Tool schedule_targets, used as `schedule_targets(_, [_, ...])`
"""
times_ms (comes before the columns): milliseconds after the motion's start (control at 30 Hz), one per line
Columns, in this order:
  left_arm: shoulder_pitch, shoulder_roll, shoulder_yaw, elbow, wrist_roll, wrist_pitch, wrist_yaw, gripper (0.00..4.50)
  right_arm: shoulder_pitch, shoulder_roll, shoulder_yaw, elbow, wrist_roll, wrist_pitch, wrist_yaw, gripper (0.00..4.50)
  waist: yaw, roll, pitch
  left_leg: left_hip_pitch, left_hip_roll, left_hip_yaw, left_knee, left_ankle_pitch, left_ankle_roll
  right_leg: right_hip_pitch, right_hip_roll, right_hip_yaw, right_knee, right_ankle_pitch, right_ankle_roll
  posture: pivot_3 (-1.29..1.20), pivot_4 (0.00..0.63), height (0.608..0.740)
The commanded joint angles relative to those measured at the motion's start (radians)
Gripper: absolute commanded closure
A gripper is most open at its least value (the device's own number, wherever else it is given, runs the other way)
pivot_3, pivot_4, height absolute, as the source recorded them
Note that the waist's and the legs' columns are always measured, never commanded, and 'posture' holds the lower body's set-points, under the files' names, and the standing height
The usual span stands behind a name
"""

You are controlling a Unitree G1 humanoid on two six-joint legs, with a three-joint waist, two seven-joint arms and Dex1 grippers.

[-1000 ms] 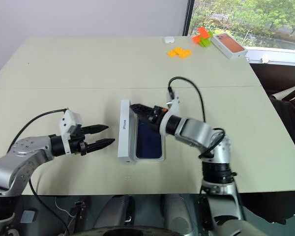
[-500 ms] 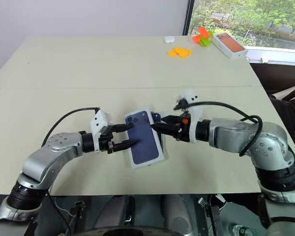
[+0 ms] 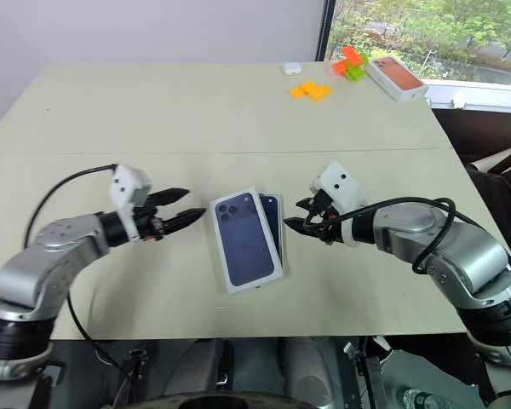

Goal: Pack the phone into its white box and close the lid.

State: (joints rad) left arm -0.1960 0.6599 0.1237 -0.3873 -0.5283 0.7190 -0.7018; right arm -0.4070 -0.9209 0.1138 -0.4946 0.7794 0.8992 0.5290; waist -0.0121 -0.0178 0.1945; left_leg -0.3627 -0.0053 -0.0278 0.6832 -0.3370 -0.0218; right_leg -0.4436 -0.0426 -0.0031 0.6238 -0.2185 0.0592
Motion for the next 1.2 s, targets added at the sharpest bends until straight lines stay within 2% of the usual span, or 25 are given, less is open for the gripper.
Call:
schedule_targets(33, [0.039,0.045,0.019,-0.028,-0.007,0.046,-0.005,1.21,-0.014,0.018,0.022,-0.005,-0.080,-0.046,0.041,4.01,0.004,-0.001,0.000,0.000,-0.001,0.000,0.000,0.000,0.000,0.000,0.000,0.000,0.000,0.000,0.000,0.00,0.150,0.740])
schedule_targets(67, [0.057,0.060,0.002,-0.039,0.006,0.048,-0.010,1.21,-0.018,0.023,0.038,0.000,-0.108,-0.054,0.048,4.45,0.005,-0.001,0.000,0.000,-0.001,0.000,0.001,0.000,0.000,0.001,0.000,0.000,0.000,0.000,0.000,0.00,0.150,0.740])
schedule_targets(167, [0.071,0.065,-0.061,-0.073,0.026,0.072,0.009,1.21,-0.028,0.022,0.085,0.006,-0.196,-0.088,0.074,4.45,0.005,-0.001,0.000,0.000,-0.003,0.000,0.001,0.000,0.000,0.001,-0.002,0.000,-0.002,0.000,0.000,0.00,0.150,0.740])
schedule_targets(200, [0.070,0.057,-0.072,-0.082,0.020,0.085,0.017,1.47,-0.031,0.025,0.093,0.010,-0.216,-0.095,0.080,4.49,0.006,-0.001,0.000,-0.001,-0.004,0.000,0.001,0.000,0.000,0.002,-0.003,0.000,-0.002,0.000,0.000,0.00,0.150,0.740])
schedule_targets(267, [0.072,0.039,-0.084,-0.107,0.006,0.091,0.025,2.10,-0.034,0.037,0.100,0.017,-0.242,-0.098,0.090,4.50,0.004,-0.001,0.000,-0.001,-0.004,0.000,0.001,0.000,0.000,0.002,-0.003,0.000,-0.003,0.000,0.000,0.00,0.150,0.740])
schedule_targets(400, [0.053,0.026,-0.139,-0.124,0.029,0.140,0.065,4.11,-0.035,0.047,0.111,0.020,-0.293,-0.100,0.115,4.50,0.003,-0.001,0.000,-0.002,-0.004,-0.001,0.001,0.000,0.000,0.001,-0.004,0.000,-0.003,0.000,0.000,0.00,0.150,0.740])
schedule_targets(433, [0.048,0.025,-0.155,-0.127,0.042,0.143,0.074,4.45,-0.034,0.049,0.114,0.019,-0.304,-0.099,0.119,4.50,0.003,-0.001,0.000,-0.002,-0.003,-0.001,0.001,0.000,0.000,0.001,-0.004,0.000,-0.003,0.000,0.000,0.00,0.150,0.740])
schedule_targets(667, [-0.004,-0.021,-0.233,-0.126,0.060,0.163,0.105,4.45,-0.028,0.067,0.135,0.005,-0.363,-0.098,0.158,4.50,0.003,-0.001,0.000,-0.001,-0.003,-0.001,0.001,0.000,-0.001,0.001,-0.003,0.000,-0.001,0.000,0.000,0.00,0.150,0.740])
schedule_targets(1200, [-0.076,-0.157,-0.269,-0.074,0.090,0.164,0.172,4.45,-0.025,0.134,0.176,-0.044,-0.431,-0.070,0.191,4.50,0.002,-0.001,0.000,0.006,-0.004,0.000,0.001,0.001,-0.001,0.005,-0.003,0.000,0.005,0.000,0.000,0.00,0.150,0.740])
